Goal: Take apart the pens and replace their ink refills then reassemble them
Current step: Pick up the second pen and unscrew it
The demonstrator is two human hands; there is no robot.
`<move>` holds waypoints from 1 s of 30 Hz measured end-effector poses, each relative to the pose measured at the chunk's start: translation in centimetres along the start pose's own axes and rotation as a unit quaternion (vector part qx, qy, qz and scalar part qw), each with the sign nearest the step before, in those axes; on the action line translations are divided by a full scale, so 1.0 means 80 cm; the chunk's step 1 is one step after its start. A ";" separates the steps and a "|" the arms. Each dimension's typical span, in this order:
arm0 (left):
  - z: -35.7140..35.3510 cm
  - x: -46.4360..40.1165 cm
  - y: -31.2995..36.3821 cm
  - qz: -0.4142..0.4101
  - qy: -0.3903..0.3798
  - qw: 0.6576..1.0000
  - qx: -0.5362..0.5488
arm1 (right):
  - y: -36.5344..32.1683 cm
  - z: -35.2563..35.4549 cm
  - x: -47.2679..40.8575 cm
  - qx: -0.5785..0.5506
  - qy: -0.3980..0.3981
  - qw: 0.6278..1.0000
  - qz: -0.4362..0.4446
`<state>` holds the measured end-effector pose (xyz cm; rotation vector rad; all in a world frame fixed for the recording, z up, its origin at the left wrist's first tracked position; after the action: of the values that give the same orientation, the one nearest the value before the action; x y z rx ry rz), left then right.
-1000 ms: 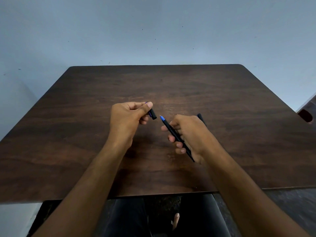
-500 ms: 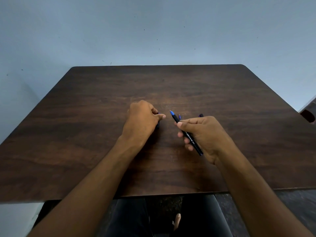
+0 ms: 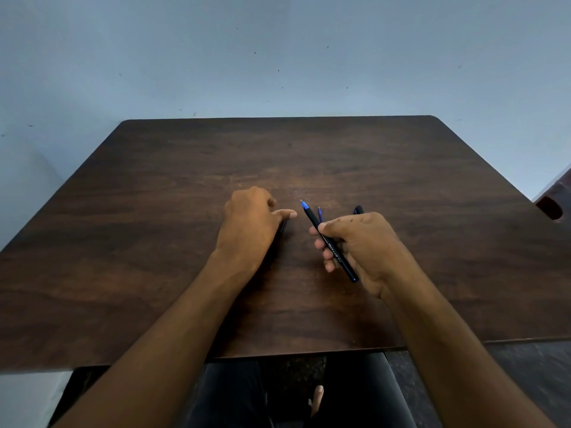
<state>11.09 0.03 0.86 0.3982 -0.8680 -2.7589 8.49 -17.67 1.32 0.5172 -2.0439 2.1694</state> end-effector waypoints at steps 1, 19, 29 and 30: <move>0.004 0.004 0.000 -0.013 0.010 0.999 0.036 | 0.001 0.001 -0.001 -0.002 -0.004 1.000 -0.005; 0.001 0.052 0.012 0.126 -0.164 0.803 0.559 | -0.004 -0.014 -0.005 -0.055 -0.089 0.994 0.026; 0.003 0.053 0.009 0.150 -0.053 0.788 0.595 | 0.003 -0.013 -0.014 0.005 -0.095 0.989 0.114; 0.003 0.052 0.008 0.158 -0.050 0.784 0.599 | 0.002 -0.014 -0.013 0.012 -0.094 0.988 0.120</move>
<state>7.14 -1.52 0.64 0.2298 -2.3722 -1.5853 9.22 -16.40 0.82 0.5205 -2.2865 2.3628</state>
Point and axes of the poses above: each hand's wrist, its own x-axis away from the middle knuckle, its own z-axis out of the back of the hand, y = z × x, the point moved 2 cm from there along -x, towards the middle knuckle, and after that the axes turned 3 degrees about x, right-handed, at the moved point
